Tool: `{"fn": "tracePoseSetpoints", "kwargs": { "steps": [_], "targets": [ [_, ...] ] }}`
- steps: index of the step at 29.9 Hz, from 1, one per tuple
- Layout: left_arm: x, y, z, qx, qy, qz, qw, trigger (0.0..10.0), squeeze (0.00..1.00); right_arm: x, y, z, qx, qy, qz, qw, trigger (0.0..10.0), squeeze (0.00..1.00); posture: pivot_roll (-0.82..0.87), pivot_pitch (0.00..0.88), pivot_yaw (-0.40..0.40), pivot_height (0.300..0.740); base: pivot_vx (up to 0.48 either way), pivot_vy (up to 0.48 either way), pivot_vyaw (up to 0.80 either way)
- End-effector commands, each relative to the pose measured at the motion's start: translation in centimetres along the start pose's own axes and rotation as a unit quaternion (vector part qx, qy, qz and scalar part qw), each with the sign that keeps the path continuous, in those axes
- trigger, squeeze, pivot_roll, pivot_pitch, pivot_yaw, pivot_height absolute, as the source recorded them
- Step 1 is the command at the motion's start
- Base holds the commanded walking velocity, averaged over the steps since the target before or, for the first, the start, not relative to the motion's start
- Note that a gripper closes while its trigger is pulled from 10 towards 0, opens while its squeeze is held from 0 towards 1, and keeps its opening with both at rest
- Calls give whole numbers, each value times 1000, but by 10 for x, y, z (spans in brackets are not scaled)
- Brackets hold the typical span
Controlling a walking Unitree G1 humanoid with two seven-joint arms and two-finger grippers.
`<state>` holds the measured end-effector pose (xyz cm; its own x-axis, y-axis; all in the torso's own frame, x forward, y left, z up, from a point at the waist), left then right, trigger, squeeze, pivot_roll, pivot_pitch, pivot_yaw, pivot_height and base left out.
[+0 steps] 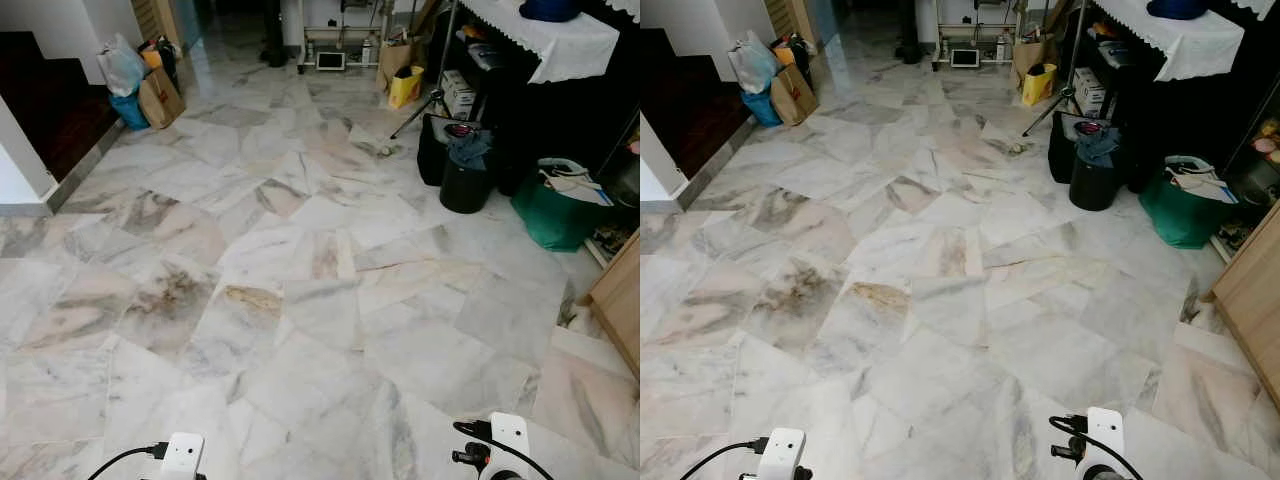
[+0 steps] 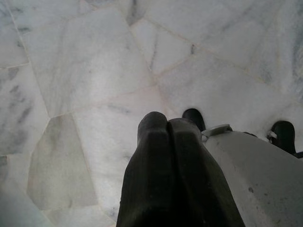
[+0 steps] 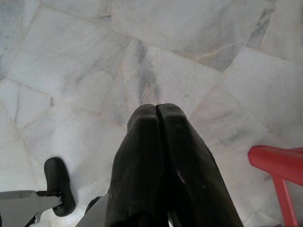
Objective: Hang keys on a hook
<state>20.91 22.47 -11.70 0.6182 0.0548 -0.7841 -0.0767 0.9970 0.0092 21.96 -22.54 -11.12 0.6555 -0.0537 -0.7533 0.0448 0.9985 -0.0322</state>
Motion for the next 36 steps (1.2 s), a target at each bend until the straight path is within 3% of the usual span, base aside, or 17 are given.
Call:
{"fn": "tracePoseSetpoints", "kwargs": {
  "steps": [1, 3, 20, 21, 23, 24, 36],
  "targets": [
    [1, -14, -7, 4, 6, -8, 1000, 10000, 0, 0, 7, -4, -11, 11, 16, 1000, 10000, 0, 10, 41, -49, 740, 0, 0, 0],
    [1, -21, -9, 6, 7, -12, 1000, 10000, 0, 1, 11, -4, -17, 15, 26, 999, 10000, 0, 11, 42, -47, 740, 0, 0, 0],
    [1, -18, -9, 16, 7, -9, 1000, 10000, 0, 0, 14, -9, -10, 20, 28, 999, 10000, 0, 14, 44, -35, 740, 0, 0, 0],
    [1, -17, -8, 17, 6, -7, 1000, 10000, 1000, 0, 15, -9, -8, 20, 29, 999, 10000, 384, 17, 45, -34, 740, 0, 0, 0],
    [1, -16, -8, 18, 4, -5, 1000, 10000, 1000, 0, 15, -9, -7, 20, 30, 999, 10000, 384, 17, 45, -34, 740, 0, 0, 0],
    [1, -14, -7, 18, 1, -2, 1000, 10000, 1000, 0, 16, -10, -4, 19, 30, 999, 10000, 1000, 20, 45, -34, 740, 0, 0, 0],
    [1, -14, -4, 12, -4, -4, 1000, 10000, 1000, 0, 16, -9, -2, 17, 27, 999, 10000, 1000, 19, 44, -32, 740, 0, 0, 0]
  ]
}}
Point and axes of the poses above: a point about 5 cm out from each wrist's last joint towards the gripper, its own x axis pointing out of the wrist towards the gripper, its own z axis along the axis of the wrist's last joint, y = z × x, the point moved 5 cm from there along x, pointing out of the wrist towards the gripper, and after that the axes turned 9 degrees about -x, right-handed, at the moved point
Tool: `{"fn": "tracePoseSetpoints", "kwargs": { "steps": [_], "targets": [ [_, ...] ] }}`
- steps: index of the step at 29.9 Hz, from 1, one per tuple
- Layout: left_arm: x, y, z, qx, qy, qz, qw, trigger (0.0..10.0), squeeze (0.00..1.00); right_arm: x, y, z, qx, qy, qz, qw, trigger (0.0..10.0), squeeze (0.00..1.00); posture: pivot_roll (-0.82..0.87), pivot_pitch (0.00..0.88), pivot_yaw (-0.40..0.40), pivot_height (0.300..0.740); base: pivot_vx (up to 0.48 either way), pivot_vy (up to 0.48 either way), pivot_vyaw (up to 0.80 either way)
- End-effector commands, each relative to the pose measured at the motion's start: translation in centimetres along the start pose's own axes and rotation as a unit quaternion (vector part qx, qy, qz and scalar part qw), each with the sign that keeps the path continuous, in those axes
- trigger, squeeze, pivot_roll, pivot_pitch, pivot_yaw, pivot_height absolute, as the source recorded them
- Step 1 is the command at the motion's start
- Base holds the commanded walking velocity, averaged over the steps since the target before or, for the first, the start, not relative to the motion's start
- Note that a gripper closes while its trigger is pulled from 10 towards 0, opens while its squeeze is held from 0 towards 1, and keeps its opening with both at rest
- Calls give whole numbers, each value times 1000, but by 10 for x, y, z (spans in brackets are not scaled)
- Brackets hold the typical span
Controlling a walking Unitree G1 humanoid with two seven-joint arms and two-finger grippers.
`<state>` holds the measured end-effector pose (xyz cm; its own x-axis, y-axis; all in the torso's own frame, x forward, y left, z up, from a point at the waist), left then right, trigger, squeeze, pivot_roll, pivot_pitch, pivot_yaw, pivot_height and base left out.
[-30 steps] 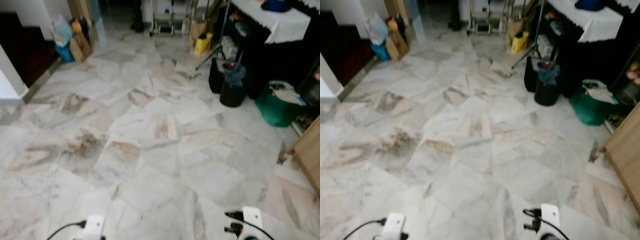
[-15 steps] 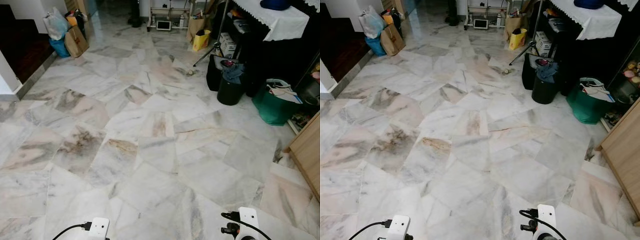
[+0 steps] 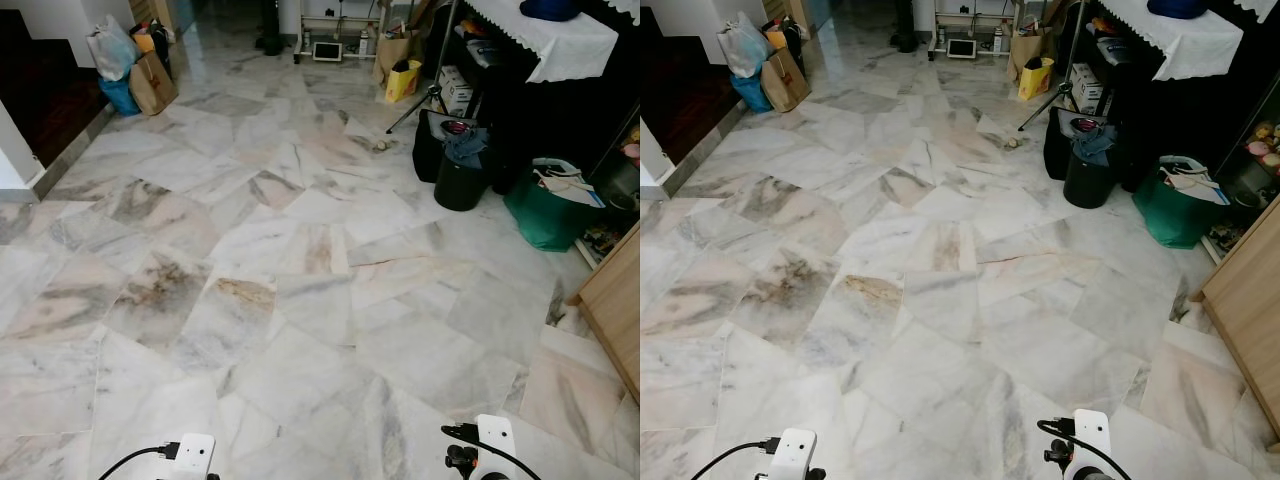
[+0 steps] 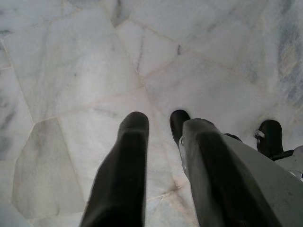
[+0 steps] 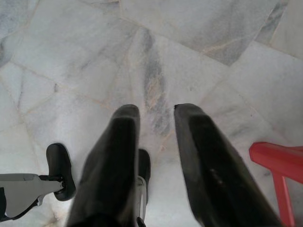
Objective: Hang keys on a hook
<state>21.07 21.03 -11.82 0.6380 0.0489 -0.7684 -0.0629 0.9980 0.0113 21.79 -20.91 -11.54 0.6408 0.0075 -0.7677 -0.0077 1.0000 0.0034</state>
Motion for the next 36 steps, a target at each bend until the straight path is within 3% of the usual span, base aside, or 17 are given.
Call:
{"fn": "tracePoseSetpoints", "kwargs": {
  "steps": [1, 27, 28, 29, 36],
  "targets": [
    [0, 0, -3, 5, 7, -1, 1000, 10000, 1000, -1, -1, -4, 7, 6, -5, 1000, 10000, 1000, 17, 42, -32, 740, 0, 0, 0],
    [0, 0, -1, 10, 3, 1, 1000, 10000, 1000, 0, 0, -3, 3, 6, -4, 1000, 10000, 1000, 21, 21, -28, 740, 0, 0, 0],
    [0, 0, -1, 10, 2, 1, 1000, 10000, 0, 0, 1, -3, 3, 7, -2, 1000, 10000, 780, 21, 21, -28, 740, 0, 0, 0],
    [0, 0, -1, 10, 2, 1, 1000, 10000, 0, 0, 1, -4, 3, 7, -1, 1000, 10000, 0, 21, 21, -28, 740, 0, 0, 0],
    [0, 0, -1, -2, 1, 2, 1000, 10000, 0, 0, 2, -4, 3, 10, -1, 1000, 10000, 0, 21, 25, -27, 740, 0, 0, 0]
  ]
}}
Point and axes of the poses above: a point about 5 cm out from each wrist's last joint towards the gripper, its own x axis pointing out of the wrist towards the gripper, its own z axis along the axis of the wrist's last joint, y = z × x, the point moved 5 cm from there along x, pointing out of the wrist towards the gripper, and after that the axes turned 9 degrees about -x, right-handed, at the moved point
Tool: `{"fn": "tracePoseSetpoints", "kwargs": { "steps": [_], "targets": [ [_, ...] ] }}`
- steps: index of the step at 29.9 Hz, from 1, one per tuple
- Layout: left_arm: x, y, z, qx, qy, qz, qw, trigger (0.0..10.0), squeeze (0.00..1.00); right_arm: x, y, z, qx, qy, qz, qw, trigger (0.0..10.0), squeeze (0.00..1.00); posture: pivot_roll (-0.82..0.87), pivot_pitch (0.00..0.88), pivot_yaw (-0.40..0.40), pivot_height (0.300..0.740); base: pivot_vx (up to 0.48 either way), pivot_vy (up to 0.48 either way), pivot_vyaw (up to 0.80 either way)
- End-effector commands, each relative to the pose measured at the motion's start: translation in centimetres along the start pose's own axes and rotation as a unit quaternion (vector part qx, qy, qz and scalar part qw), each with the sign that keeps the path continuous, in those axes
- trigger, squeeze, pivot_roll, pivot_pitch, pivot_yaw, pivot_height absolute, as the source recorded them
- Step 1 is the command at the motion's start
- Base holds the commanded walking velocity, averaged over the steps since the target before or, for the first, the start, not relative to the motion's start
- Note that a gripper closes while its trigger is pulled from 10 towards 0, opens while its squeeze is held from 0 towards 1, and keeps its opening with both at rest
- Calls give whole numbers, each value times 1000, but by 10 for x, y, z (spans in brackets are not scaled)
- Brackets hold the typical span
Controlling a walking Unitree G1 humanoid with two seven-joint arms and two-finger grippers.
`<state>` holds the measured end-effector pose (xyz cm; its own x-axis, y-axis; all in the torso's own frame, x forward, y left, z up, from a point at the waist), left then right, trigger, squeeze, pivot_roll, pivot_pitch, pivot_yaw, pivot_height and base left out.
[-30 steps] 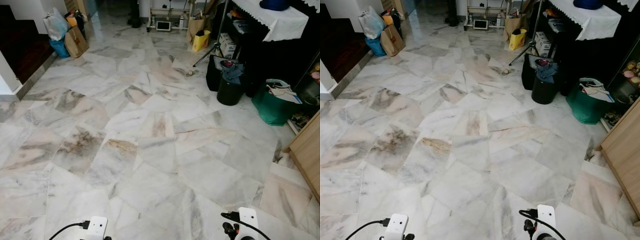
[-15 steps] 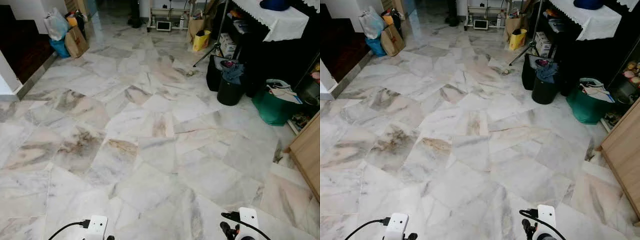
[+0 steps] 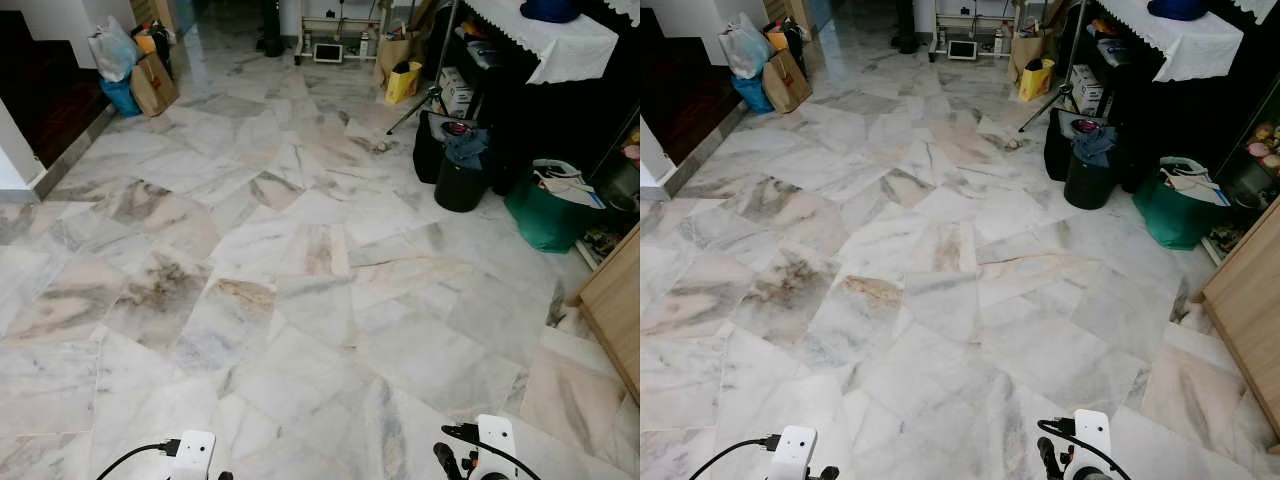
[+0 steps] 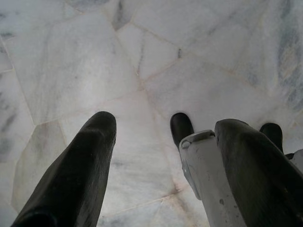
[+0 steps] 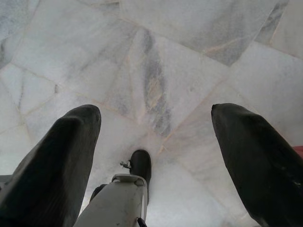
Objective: Hang keys on a hook
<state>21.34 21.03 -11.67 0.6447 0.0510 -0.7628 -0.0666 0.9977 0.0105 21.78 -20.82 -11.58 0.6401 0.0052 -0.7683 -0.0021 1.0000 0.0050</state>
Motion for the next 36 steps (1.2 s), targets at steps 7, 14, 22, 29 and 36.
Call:
{"fn": "tracePoseSetpoints", "kwargs": {
  "steps": [7, 14, 22, 29, 36],
  "targets": [
    [-1, 1, -3, -3, 3, 1, 1000, 10000, 0, 0, 3, -9, -2, 26, 2, 1000, 10000, 0, 21, 28, -26, 740, 0, 0, 0],
    [0, 0, -3, -13, 3, -1, 1000, 10000, 0, 0, 3, -9, -4, 27, 3, 1000, 10000, 0, 24, 31, -26, 740, 0, 0, -761],
    [-1, -1, -5, -19, 6, 0, 1000, 10000, 0, -1, 3, -11, -3, 30, 1, 1000, 10000, 0, 22, 38, -23, 740, 0, 0, -756],
    [-1, 1, -4, -36, 7, 0, 999, 10000, 0, -1, 4, -13, -3, 34, 3, 999, 10000, 0, 23, 44, -24, 740, 0, 0, -762],
    [0, 1, -2, -6, 11, -5, 1000, 10000, 0, -2, 1, -15, -4, 37, 2, 999, 10000, 0, 22, 45, -27, 740, 0, 0, -765]
  ]
}}
Point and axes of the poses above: a point about 5 cm out from each wrist's last joint towards the gripper, its own x axis pointing out of the wrist towards the gripper, its own z axis along the axis of the wrist's last joint, y = z × x, the point moved 5 cm from there along x, pointing out of the wrist towards the gripper, and after that the axes turned 9 degrees about -x, right-handed, at the moved point
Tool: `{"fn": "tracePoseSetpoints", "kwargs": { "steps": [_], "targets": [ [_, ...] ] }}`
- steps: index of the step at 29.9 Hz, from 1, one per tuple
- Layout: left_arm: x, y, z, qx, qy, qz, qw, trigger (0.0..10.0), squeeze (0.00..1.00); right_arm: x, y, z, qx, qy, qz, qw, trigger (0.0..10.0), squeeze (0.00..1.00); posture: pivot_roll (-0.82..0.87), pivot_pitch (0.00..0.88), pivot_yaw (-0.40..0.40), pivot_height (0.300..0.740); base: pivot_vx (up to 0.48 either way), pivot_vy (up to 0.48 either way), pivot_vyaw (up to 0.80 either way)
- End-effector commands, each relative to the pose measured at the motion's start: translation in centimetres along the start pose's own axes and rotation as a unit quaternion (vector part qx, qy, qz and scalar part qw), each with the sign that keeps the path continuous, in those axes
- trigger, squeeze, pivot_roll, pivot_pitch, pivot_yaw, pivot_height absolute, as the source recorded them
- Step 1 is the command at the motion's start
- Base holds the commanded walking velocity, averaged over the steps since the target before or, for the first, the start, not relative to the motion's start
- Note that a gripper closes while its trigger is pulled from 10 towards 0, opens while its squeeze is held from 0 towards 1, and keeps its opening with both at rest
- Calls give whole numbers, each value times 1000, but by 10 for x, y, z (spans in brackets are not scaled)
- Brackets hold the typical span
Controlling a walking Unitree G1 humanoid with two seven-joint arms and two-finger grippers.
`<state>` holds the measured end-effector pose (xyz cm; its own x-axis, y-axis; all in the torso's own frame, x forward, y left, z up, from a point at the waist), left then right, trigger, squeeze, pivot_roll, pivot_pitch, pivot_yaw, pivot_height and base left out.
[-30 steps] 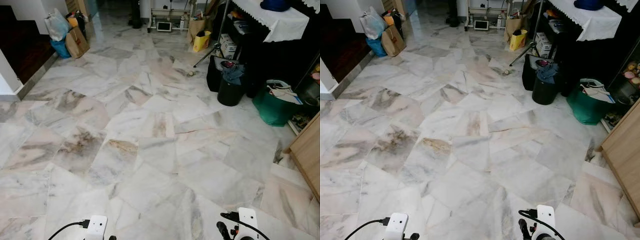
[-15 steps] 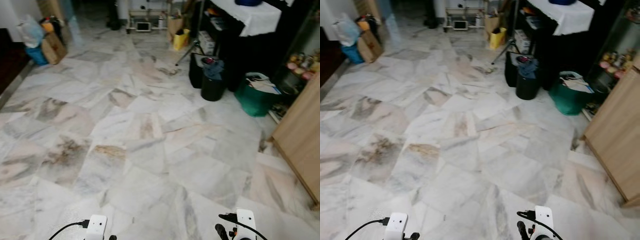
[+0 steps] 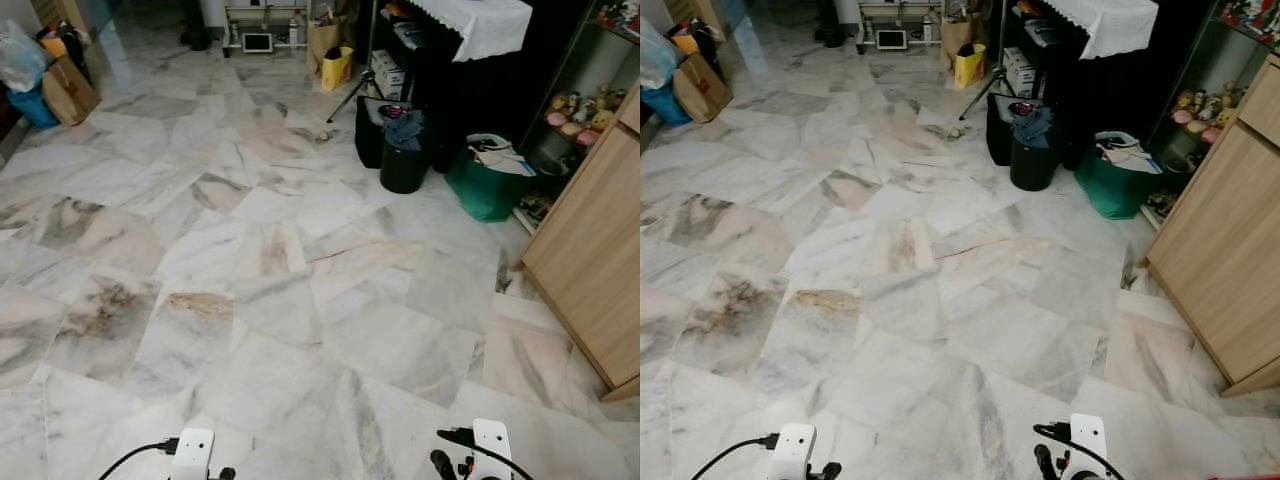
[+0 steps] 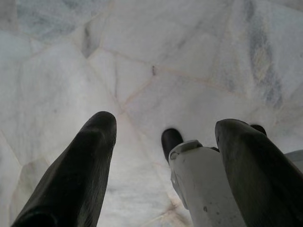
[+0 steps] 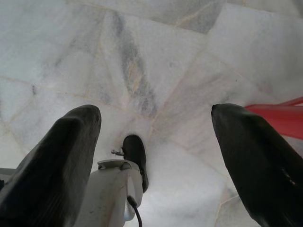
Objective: Hang keys on a hook
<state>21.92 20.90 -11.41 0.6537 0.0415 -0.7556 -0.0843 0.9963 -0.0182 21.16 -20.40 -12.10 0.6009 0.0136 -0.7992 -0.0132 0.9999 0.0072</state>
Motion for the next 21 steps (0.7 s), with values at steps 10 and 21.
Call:
{"fn": "tracePoseSetpoints", "kwargs": {
  "steps": [10, 21],
  "targets": [
    [-1, 3, -8, 2, 13, 8, 1000, 10000, 0, -4, -11, -10, 0, 16, -6, 1000, 10000, 0, 20, 47, -29, 740, 0, -204, -769],
    [-1, 1, -5, 5, 8, 7, 1000, 10000, 0, -6, -13, -20, 0, 24, -7, 1000, 10000, 0, 16, 49, -32, 740, 0, 0, -772]
  ]
}}
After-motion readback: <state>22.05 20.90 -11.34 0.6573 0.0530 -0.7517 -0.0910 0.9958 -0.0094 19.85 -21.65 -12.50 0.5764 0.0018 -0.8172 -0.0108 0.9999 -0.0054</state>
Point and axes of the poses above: a point about 5 cm out from each wrist's last joint towards the gripper, its own x axis pointing out of the wrist towards the gripper, its own z axis along the axis of the wrist's last joint, y = z × x, the point moved 5 cm from there along x, pointing out of the wrist towards the gripper, and after that the axes turned 9 degrees about -x, right-handed, at the moved point
